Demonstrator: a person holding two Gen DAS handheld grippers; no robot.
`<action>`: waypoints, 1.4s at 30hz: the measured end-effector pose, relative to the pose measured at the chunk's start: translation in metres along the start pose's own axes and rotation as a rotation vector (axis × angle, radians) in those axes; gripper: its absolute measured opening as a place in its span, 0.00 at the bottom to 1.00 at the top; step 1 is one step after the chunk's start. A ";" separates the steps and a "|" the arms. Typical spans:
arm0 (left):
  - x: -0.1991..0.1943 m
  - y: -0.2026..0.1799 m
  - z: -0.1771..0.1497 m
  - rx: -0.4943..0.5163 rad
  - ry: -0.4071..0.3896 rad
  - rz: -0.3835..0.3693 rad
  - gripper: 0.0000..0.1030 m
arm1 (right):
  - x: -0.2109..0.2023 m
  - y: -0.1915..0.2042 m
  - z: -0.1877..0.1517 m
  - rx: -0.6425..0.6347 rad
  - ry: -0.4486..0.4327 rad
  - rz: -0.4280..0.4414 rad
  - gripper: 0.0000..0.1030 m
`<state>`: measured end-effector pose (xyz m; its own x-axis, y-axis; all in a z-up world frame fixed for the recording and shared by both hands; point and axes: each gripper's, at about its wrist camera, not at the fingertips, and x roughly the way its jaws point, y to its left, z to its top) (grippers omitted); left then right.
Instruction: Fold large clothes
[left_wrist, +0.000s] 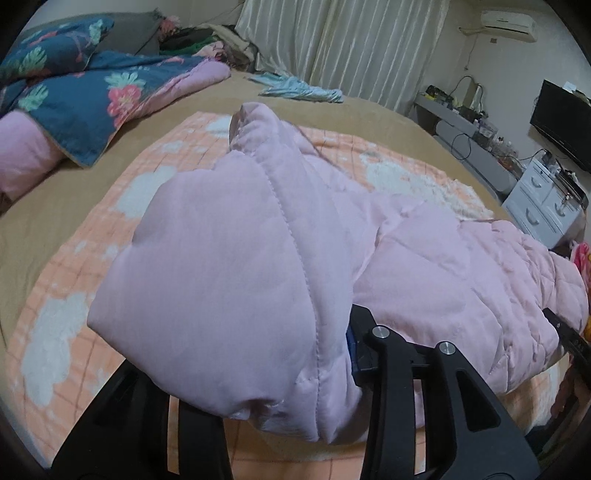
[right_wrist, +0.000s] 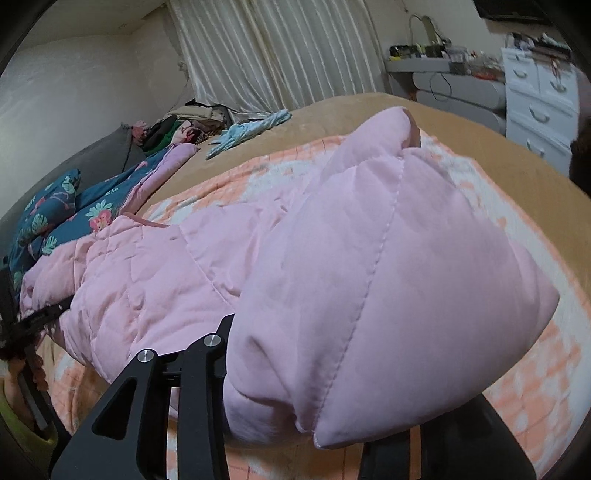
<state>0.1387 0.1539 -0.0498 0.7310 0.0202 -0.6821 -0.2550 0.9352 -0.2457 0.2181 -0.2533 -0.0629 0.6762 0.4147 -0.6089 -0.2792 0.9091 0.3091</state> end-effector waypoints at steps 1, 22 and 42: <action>0.001 0.002 -0.003 -0.001 0.001 0.001 0.30 | 0.000 -0.003 -0.005 0.021 0.005 0.004 0.36; -0.020 0.017 -0.035 0.012 0.040 0.019 0.68 | -0.042 -0.012 -0.042 0.126 0.046 -0.039 0.88; -0.125 -0.018 -0.053 0.090 -0.064 -0.030 0.91 | -0.160 0.065 -0.051 -0.142 -0.144 -0.119 0.96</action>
<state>0.0184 0.1155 0.0036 0.7769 0.0111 -0.6295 -0.1765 0.9636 -0.2008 0.0573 -0.2589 0.0175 0.7977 0.3033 -0.5213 -0.2776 0.9520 0.1291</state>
